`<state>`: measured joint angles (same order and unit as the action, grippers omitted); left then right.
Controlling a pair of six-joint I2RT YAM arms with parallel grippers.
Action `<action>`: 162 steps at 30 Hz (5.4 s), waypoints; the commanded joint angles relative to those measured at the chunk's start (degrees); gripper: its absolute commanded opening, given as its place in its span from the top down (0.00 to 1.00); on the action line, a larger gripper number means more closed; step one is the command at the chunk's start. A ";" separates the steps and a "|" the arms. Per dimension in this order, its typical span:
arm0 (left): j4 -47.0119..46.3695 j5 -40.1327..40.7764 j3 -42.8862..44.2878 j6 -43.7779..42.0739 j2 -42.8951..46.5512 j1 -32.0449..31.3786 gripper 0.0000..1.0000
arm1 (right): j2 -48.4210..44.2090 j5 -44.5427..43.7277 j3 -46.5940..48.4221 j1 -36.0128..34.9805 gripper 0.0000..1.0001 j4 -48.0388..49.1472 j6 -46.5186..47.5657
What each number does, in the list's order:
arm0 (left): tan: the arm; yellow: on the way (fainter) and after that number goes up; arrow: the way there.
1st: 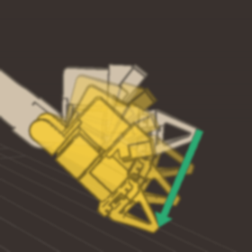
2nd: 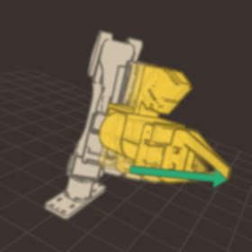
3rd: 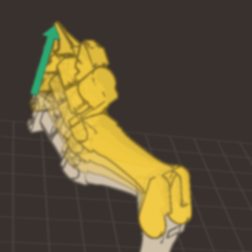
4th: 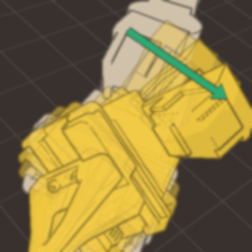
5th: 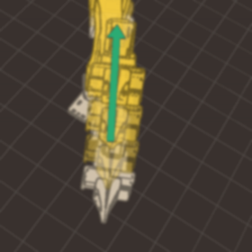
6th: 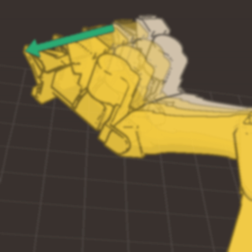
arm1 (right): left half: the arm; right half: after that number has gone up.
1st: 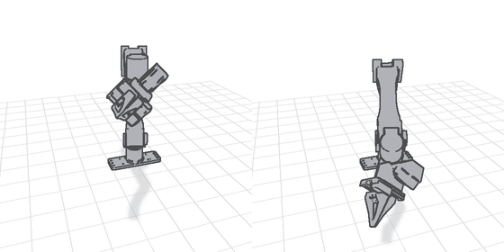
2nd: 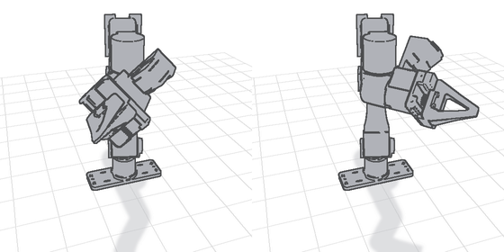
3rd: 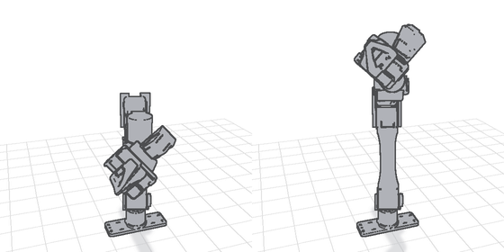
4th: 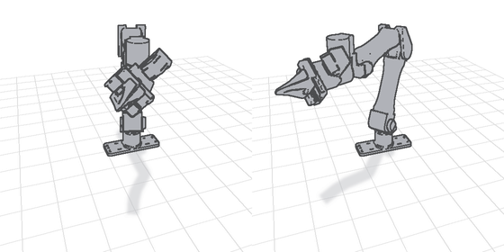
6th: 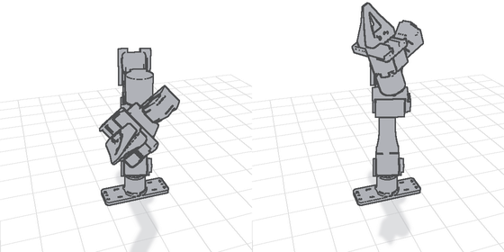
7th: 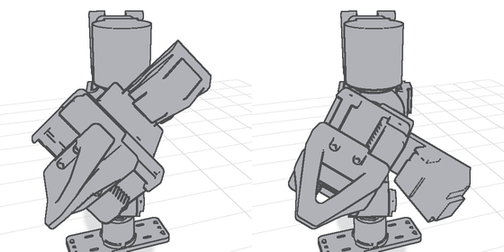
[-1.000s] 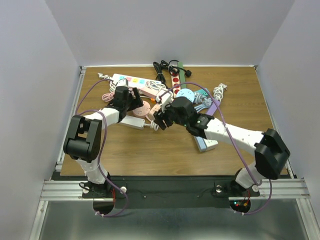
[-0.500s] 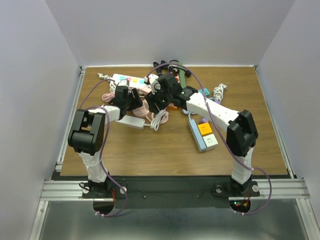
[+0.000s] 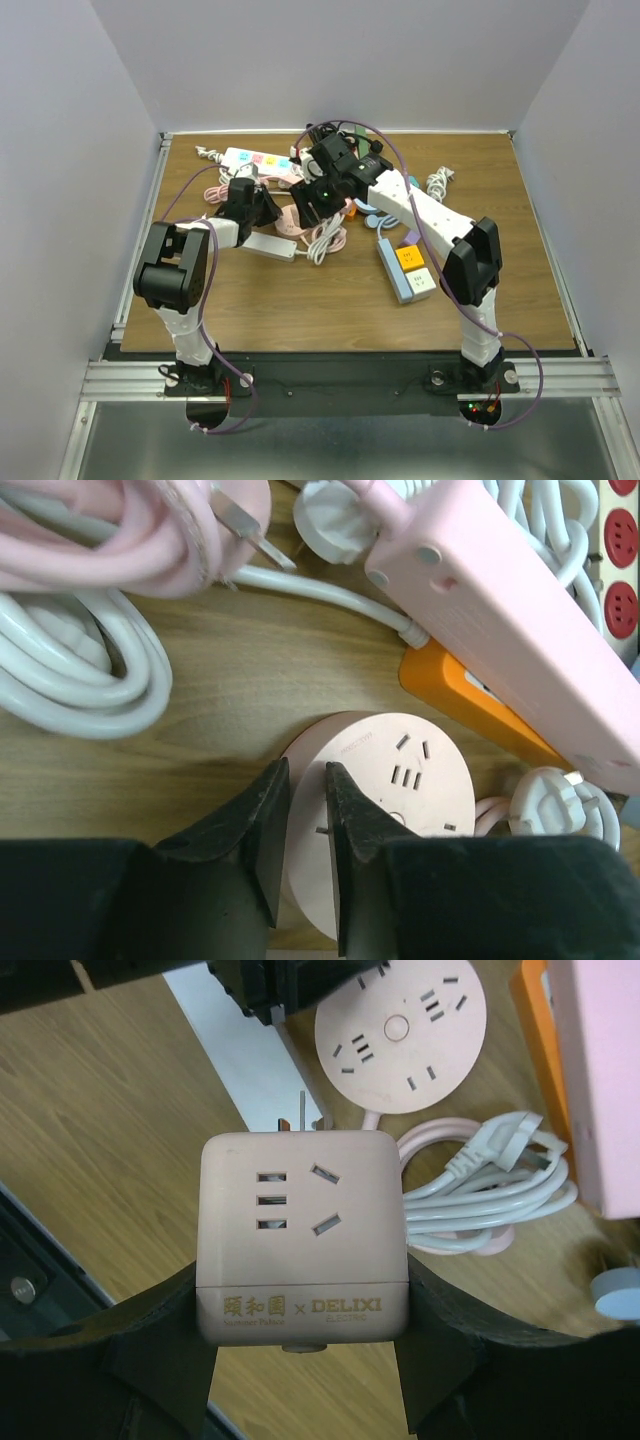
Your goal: Insert the plug
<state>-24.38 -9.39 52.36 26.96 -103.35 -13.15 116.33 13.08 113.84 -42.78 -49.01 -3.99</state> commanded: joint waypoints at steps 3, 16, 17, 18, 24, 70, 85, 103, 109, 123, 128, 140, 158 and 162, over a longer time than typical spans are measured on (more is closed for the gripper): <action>2.06 -3.62 -4.19 1.86 3.85 -3.20 0.74 | 1.35 1.69 0.59 0.68 0.83 -5.56 -3.30; -1.36 -5.99 -13.07 6.61 10.71 -12.16 0.76 | 6.10 4.49 4.55 3.67 0.87 -17.86 -6.73; -1.46 -5.82 -13.25 6.79 10.97 -12.86 0.76 | 5.92 4.76 3.94 4.11 0.87 -18.48 -7.78; -1.55 -5.73 -13.51 7.05 11.24 -14.09 0.76 | 5.66 4.85 3.67 4.37 0.88 -19.18 -8.14; -2.34 -5.64 -14.30 7.49 12.12 -15.94 0.77 | 4.70 5.02 2.01 4.55 0.92 -24.73 -11.30; -2.51 -5.29 -13.69 3.10 12.65 -16.74 0.80 | 8.91 10.47 -2.75 5.87 0.95 -30.53 -19.48; -2.95 -5.99 -13.07 2.57 10.89 -16.91 0.80 | 10.67 11.26 -0.64 6.49 0.96 -30.61 -20.09; -3.30 -6.52 -12.90 2.57 9.75 -17.18 0.81 | 12.60 10.83 2.53 6.49 0.97 -30.53 -20.18; -3.39 -6.43 -12.98 2.48 9.75 -17.18 0.81 | 12.43 10.47 1.13 6.57 0.97 -30.53 -20.09; -3.92 -6.52 -13.33 2.66 9.31 -17.09 0.81 | 14.54 5.20 3.76 6.40 0.98 -30.53 -22.20; -4.10 -6.96 -13.25 2.57 9.22 -17.18 0.81 | 15.06 4.59 4.46 6.31 0.98 -30.53 -23.25; -5.24 -8.89 -13.25 2.48 8.78 -17.18 0.81 | 18.22 0.90 10.34 5.34 0.98 -30.44 -27.12; -6.91 -5.03 -15.09 2.92 8.34 -15.07 0.78 | 20.33 -4.21 13.68 5.17 0.95 -30.44 -29.14; -6.99 -3.89 -15.44 3.36 6.94 -13.57 0.70 | 21.04 -3.59 15.09 5.25 0.95 -30.44 -29.93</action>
<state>-32.75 -16.58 38.59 30.94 -94.52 -28.21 134.67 14.41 126.48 -37.89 -81.06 -32.86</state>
